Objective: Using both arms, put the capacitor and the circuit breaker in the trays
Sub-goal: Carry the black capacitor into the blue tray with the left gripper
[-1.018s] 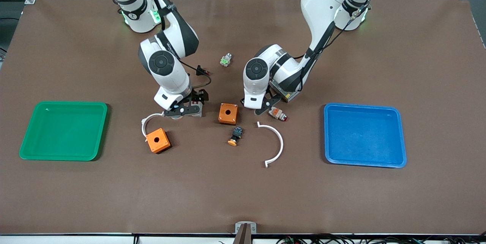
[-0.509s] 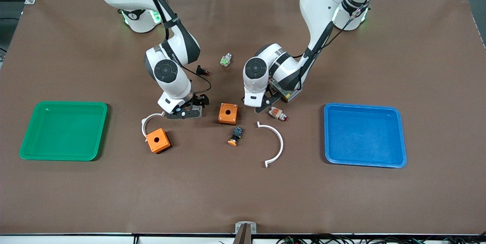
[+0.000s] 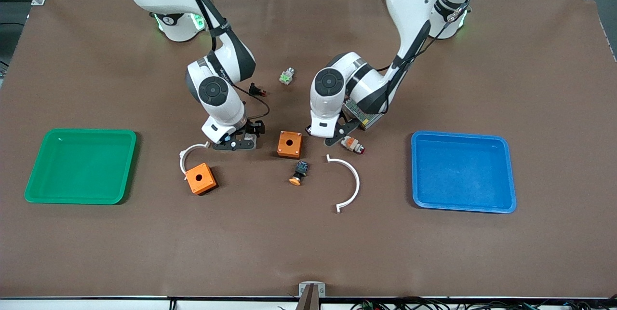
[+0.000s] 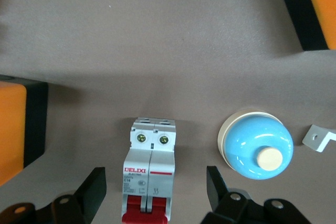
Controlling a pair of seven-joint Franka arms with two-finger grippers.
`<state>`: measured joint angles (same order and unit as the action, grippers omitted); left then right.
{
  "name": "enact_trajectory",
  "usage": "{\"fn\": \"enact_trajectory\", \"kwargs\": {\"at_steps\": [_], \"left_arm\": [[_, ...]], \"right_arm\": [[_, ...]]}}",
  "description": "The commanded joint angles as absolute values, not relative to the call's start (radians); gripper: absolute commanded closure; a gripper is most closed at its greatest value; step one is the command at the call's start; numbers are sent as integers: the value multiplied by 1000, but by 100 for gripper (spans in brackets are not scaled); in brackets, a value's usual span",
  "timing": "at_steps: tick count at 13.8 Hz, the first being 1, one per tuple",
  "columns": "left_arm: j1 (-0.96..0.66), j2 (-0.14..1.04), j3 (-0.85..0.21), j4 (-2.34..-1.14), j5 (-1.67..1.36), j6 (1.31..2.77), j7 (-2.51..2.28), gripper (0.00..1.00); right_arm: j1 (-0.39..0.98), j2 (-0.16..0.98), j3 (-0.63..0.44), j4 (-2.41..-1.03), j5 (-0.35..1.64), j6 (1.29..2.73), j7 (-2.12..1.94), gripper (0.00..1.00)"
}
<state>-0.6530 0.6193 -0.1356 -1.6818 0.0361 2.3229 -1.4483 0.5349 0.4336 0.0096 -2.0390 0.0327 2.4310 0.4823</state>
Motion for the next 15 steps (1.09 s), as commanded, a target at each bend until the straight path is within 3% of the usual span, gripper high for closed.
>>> {"fn": "enact_trajectory", "kwargs": {"at_steps": [1,8,10,15], "left_arm": [[-586,505,-137,-1710,69,2257,-1407,100],[-382,396,-138,-1729,140,2174,-1147,100],[-304,396,-140,-1732,140,2171,-1024,100],[-121,423,-141,-1781,140,2178,-741,100]], "right_arm": [[548,434,3,-2048,51,2442,495,32],[546,434,5,-2043,52,2431,500,79],[546,422,3,-2039,51,2402,538,80],[494,286,-3,-1959,51,2121,538,81]]}}
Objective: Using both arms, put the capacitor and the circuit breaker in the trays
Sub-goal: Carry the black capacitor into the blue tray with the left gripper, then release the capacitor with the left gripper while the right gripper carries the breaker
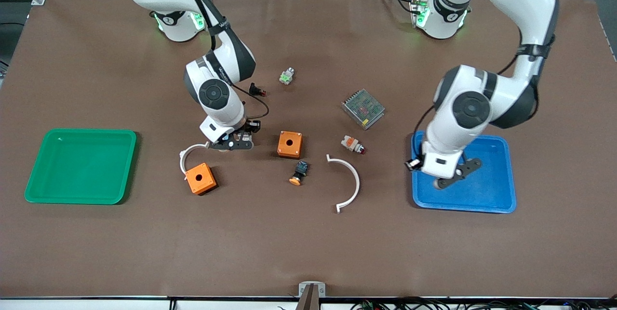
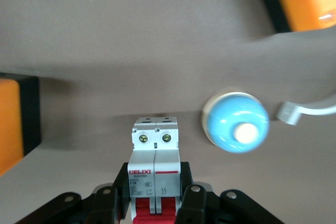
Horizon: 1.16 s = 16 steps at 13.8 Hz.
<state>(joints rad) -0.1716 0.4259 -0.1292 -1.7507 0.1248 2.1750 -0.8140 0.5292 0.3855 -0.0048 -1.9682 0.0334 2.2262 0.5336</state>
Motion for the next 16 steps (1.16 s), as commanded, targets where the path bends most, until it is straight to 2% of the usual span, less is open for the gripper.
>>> {"fn": "enact_trajectory", "kwargs": {"at_steps": [1,4,6,8,10,13,14,15,16], "left_arm": [[-94,429,-141,-1793,140,2183,-704,100],[-8,480,-141,-1796,140,2207,-611,100],[38,503,-141,-1819,140,2261,-531,100],[66,529,-141,-1853,140,2348,-473,100],[95,561,-141,-1853,140,2367,-411,100],[124,591,-143,-1848,138,2367,-362,99],[123,604,-143,-1845,138,2368,-362,96],[123,609,-143,-1844,138,2368,-362,89],[123,615,-143,-1839,138,2367,-362,78]], "right_arm": [[465,249,-5,-1941,49,2053,528,81],[343,178,-5,-1844,40,1825,447,81],[206,158,-5,-1795,37,1731,311,80],[70,164,-5,-1776,22,1730,137,81],[-33,179,-5,-1752,-40,1764,30,81],[-150,292,-5,-1679,-60,1801,-60,83],[-179,336,-5,-1654,-63,1804,-63,83],[-202,380,-5,-1625,-74,1805,-80,83],[-227,423,-5,-1591,-84,1805,-110,82]]}}
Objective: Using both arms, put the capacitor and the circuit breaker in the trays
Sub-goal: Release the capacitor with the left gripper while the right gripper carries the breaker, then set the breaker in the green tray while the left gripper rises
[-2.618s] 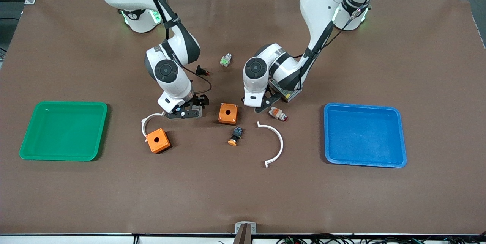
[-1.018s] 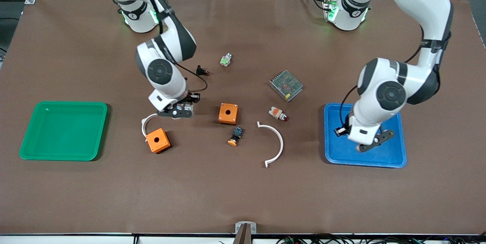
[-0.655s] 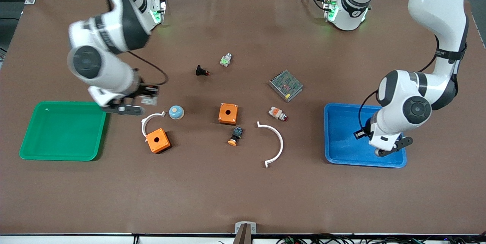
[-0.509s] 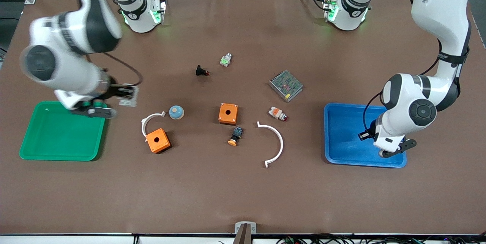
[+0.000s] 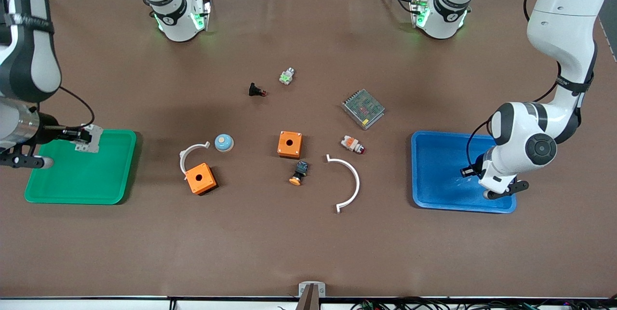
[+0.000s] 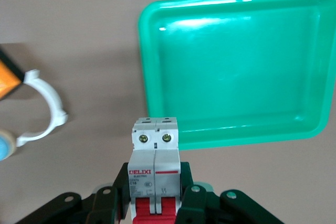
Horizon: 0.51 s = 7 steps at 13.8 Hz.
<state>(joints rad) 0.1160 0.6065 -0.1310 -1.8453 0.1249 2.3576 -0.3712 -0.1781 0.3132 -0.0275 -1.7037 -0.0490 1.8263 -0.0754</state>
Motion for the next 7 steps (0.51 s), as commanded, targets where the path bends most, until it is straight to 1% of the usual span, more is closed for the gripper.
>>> {"fn": "enact_trajectory", "kwargs": {"at_steps": [1,3,5,7], "left_arm": [[123,615,-143,-1838,138,2367,-362,59],[121,612,-143,-1832,137,2365,-362,0],[120,595,-146,-1827,137,2356,-360,0],[120,546,-149,-1822,137,2332,-362,0]], "right_arm": [[-245,463,-5,-1560,-86,1807,-136,82],[-279,547,-5,-1504,-86,1822,-153,82],[-304,610,-5,-1486,-86,1891,-198,81],[-330,665,-5,-1457,-83,1943,-242,80]]}}
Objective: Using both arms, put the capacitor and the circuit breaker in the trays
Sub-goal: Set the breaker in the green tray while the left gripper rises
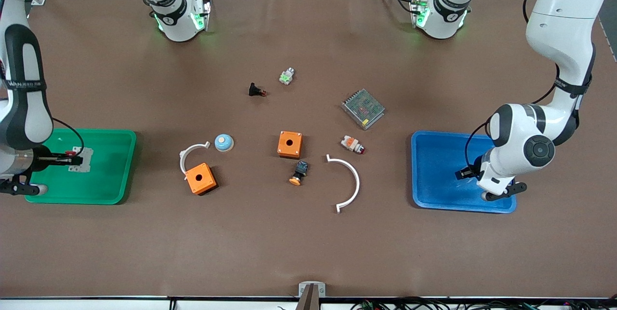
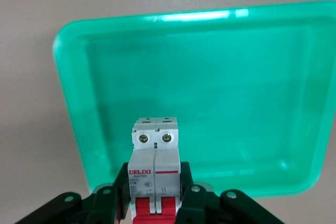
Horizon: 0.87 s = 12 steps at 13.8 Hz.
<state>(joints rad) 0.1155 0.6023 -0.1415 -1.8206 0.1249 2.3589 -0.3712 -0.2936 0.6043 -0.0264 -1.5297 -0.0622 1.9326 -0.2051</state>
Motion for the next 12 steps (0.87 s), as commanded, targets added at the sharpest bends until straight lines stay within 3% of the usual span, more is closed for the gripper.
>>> {"fn": "enact_trajectory", "kwargs": {"at_steps": [1,3,7,10,11,12], "left_arm": [[118,516,-150,-1821,138,2323,-362,0],[107,465,-155,-1789,137,2274,-367,0],[107,416,-210,-1576,138,1954,-338,0],[110,390,-267,-1433,130,1775,-299,0],[112,367,-275,-1408,129,1731,-299,0],[112,341,-278,-1402,130,1697,-298,0]], "right_arm": [[-334,684,-5,-1450,-84,1962,-244,81],[-348,706,-5,-1450,-86,1986,-247,81],[-348,735,-5,-1453,-83,2040,-245,78],[-348,735,-5,-1454,-83,2042,-247,69],[-348,735,-5,-1456,-83,2040,-247,57],[-348,733,-5,-1456,-81,2040,-245,22]]}}
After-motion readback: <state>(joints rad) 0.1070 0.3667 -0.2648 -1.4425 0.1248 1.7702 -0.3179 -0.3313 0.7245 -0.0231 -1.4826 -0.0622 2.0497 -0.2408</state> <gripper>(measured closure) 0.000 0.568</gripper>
